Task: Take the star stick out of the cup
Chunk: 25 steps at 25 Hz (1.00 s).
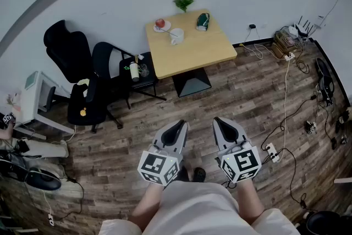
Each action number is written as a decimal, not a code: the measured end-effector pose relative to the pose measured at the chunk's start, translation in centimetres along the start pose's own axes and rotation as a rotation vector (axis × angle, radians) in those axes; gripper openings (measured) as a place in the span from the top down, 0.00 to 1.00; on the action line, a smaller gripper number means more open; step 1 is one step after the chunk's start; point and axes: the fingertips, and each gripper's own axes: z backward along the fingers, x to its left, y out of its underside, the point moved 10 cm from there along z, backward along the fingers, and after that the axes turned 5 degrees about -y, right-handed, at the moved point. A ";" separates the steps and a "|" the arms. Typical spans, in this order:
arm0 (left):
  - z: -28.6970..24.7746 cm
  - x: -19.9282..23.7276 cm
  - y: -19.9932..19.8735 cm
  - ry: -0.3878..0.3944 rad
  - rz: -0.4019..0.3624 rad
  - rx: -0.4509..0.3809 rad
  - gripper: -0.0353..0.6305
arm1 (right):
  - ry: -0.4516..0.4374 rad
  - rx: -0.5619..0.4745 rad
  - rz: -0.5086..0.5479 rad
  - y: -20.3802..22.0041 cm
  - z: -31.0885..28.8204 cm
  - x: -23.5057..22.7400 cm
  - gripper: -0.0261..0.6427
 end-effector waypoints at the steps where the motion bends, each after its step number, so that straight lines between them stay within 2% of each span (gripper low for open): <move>1: 0.1 0.0 0.0 -0.003 -0.002 0.001 0.91 | 0.000 0.001 0.001 0.1 0.2 0.1 0.96; 9: 1.0 0.1 0.0 -0.004 -0.016 -0.003 0.93 | -0.001 0.004 0.026 0.4 0.8 0.7 0.96; 15: 1.6 0.0 0.1 -0.020 -0.018 -0.005 0.93 | -0.017 -0.051 0.010 0.5 1.6 1.3 0.96; 23: 1.7 -0.8 0.6 -0.037 -0.010 0.004 0.93 | -0.024 -0.043 0.036 1.0 1.8 1.4 0.96; 24: 1.7 -0.9 0.7 -0.040 -0.010 0.002 0.93 | -0.029 -0.040 0.030 1.1 1.7 1.3 0.94; 25: 1.8 -1.0 0.9 -0.041 -0.013 0.002 0.93 | -0.033 -0.035 0.021 1.2 1.7 1.2 0.84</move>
